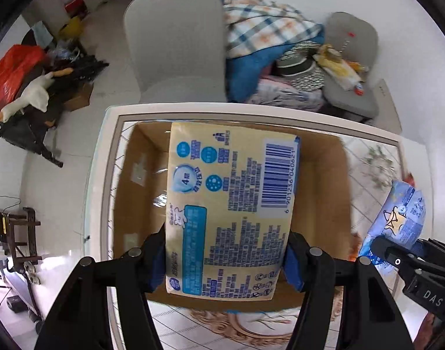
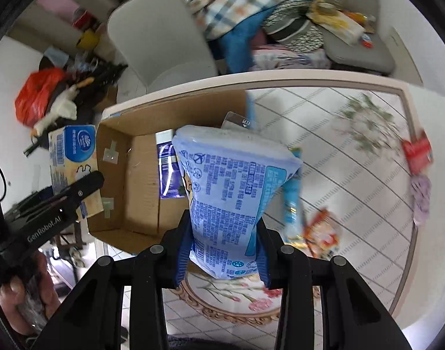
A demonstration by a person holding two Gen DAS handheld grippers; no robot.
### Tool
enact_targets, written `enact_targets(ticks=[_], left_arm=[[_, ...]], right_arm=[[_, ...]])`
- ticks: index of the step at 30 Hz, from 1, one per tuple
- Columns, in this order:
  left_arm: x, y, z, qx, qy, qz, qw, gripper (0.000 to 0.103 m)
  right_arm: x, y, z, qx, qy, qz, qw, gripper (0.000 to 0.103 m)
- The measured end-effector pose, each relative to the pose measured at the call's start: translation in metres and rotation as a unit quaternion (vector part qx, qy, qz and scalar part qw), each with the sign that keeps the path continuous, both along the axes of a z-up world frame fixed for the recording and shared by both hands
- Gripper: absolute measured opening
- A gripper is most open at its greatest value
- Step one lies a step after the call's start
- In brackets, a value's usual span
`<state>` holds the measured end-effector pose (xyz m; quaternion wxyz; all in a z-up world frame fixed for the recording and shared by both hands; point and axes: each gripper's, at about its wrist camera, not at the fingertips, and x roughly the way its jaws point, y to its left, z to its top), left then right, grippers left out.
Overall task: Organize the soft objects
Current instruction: 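Carry the snack pack and yellow milk box into the box and release them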
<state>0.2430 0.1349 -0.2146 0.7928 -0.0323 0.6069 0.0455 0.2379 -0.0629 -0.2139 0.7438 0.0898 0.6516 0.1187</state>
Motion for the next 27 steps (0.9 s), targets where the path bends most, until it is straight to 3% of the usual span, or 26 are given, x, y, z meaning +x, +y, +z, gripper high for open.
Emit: enact_targets(ticks=[9,17,21,26,27], left_arm=[[0.048,0.039,-0.064,-0.01,0.063,-0.003,0.998,0.061],[0.076,0.05,-0.119,-0.04,0.126,-0.007,0.9912,0.062],[0.083,0.047,-0.129,-0.029,0.132,-0.015,0.9907,0.062],[0.088,0.05,-0.139,-0.037,0.156,-0.005,0.987,0.062],[0.087,0.052,-0.137,-0.041,0.152,-0.003,0.9875,0.067]], right_arm=[[0.052,0.068,-0.06,-0.068,0.041,0.03,0.996,0.04],[0.085,0.083,-0.114,-0.12,0.061,0.039,0.99,0.041],[0.091,0.084,-0.128,-0.129,0.059,0.035,0.989,0.044],[0.093,0.089,-0.133,-0.153,0.054,0.04,0.986,0.062],[0.093,0.089,-0.131,-0.154,0.051,0.037,0.986,0.065]])
